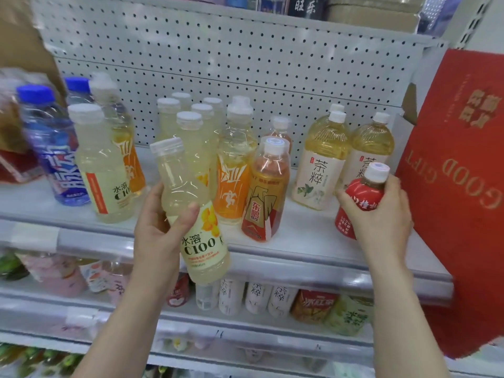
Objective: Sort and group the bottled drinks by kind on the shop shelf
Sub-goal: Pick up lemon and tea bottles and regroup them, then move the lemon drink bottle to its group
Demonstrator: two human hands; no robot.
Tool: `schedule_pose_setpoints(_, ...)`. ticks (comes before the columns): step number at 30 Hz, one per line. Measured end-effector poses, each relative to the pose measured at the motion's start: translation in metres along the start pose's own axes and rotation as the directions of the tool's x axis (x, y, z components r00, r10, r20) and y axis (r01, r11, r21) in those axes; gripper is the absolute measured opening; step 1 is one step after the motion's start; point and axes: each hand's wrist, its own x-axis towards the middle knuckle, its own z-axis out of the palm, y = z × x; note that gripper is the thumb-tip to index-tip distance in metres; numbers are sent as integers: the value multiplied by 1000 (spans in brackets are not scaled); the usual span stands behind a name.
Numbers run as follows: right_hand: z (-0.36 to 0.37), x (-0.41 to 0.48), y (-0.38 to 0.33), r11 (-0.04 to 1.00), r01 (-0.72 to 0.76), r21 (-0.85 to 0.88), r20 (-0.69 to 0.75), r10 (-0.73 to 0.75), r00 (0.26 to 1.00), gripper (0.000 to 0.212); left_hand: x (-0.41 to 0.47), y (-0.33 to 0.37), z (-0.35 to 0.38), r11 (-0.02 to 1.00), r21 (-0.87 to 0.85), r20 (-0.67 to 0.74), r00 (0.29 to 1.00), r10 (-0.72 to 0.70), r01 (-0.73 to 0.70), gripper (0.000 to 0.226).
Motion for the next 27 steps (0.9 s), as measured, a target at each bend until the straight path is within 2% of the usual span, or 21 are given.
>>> schedule_pose_setpoints(3,-20,-34,-39,988,112,106,3,-113,994,66,-7,6,-8,999,-25,-54,998,-27,26,82)
schedule_pose_setpoints(5,-22,-57,-63,973,122,196,127,-149,981,61,-12,7,-19,998,-40,-86,995,-54,51,78)
schedule_pose_setpoints(8,-3,-95,-91,948,81,309,359,-195,913,59,-23,13,-42,995,-55,-166,982,-92,84,61)
schedule_pose_setpoints(11,29,-133,-111,940,56,337,488,-225,843,54,-33,21,-78,994,-9,-228,967,-112,113,63)
schedule_pose_setpoints(13,52,-157,-128,931,31,364,529,-234,815,56,-39,30,-108,991,4,-266,956,-127,133,70)
schedule_pose_setpoints(19,119,-227,-203,907,-42,418,623,-253,740,73,-47,68,-222,986,59,-339,932,-125,154,68)
schedule_pose_setpoints(21,140,-253,-236,888,-82,453,652,-267,710,70,-50,87,-266,981,98,-362,924,-120,165,67)
schedule_pose_setpoints(24,169,-292,-291,857,-140,495,699,-298,650,51,-50,118,-332,979,130,-421,903,-86,154,65)
schedule_pose_setpoints(25,180,-304,-308,847,-158,508,712,-310,630,51,-50,128,-353,980,134,-442,894,-73,147,66)
schedule_pose_setpoints(27,201,-330,-340,835,-168,525,729,-339,595,64,-50,147,-394,980,147,-475,879,-48,133,66)
